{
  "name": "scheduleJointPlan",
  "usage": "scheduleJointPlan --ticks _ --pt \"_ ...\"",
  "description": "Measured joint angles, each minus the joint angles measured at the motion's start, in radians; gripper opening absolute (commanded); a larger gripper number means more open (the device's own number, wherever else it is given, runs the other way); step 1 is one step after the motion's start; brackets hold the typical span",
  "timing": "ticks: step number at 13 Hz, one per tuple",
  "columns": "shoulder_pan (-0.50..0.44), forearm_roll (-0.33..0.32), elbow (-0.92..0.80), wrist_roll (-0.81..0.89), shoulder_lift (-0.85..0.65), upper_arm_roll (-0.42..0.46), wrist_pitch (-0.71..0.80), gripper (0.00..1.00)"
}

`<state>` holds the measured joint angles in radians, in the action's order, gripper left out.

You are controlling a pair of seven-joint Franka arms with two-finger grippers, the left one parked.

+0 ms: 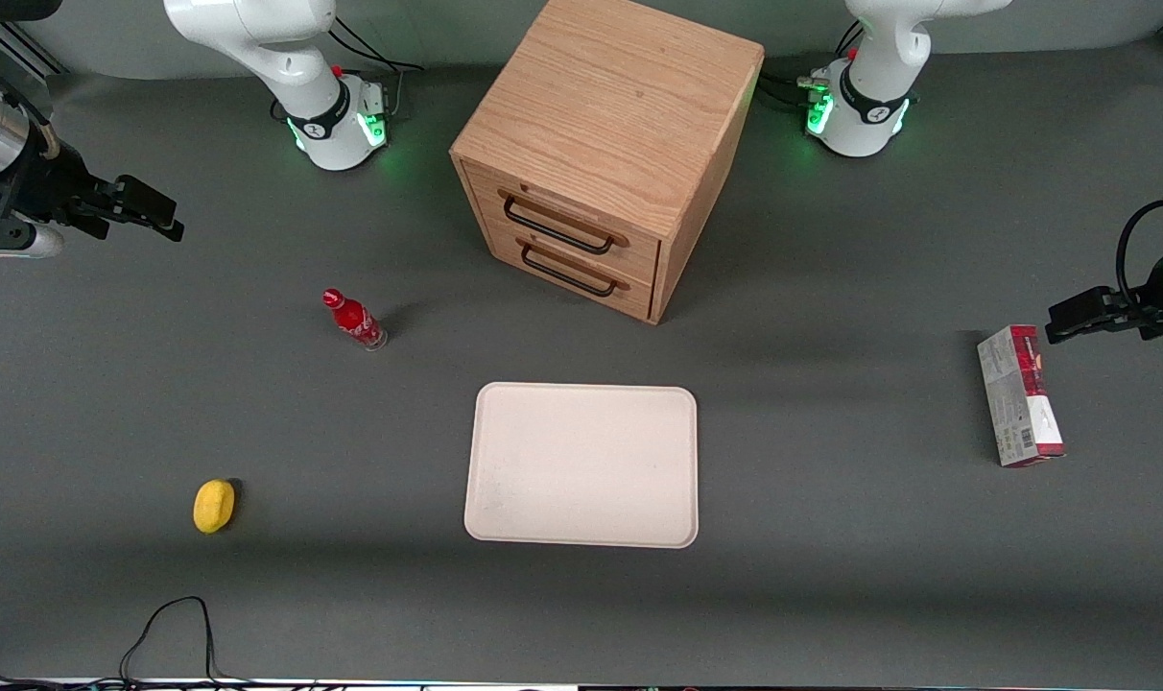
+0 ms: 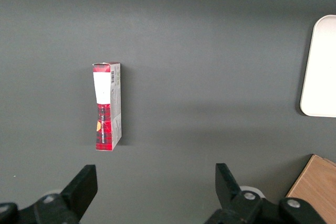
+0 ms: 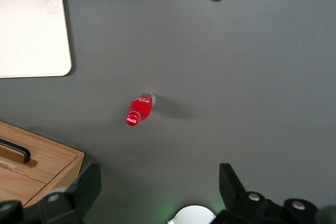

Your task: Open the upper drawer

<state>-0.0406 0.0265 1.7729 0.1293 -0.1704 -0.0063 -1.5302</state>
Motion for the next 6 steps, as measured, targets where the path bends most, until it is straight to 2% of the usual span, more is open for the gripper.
scheduleJointPlan --ticks 6 --pt "-0.004 0.002 -0.015 0.0 0.021 0.011 -0.005 1.0"
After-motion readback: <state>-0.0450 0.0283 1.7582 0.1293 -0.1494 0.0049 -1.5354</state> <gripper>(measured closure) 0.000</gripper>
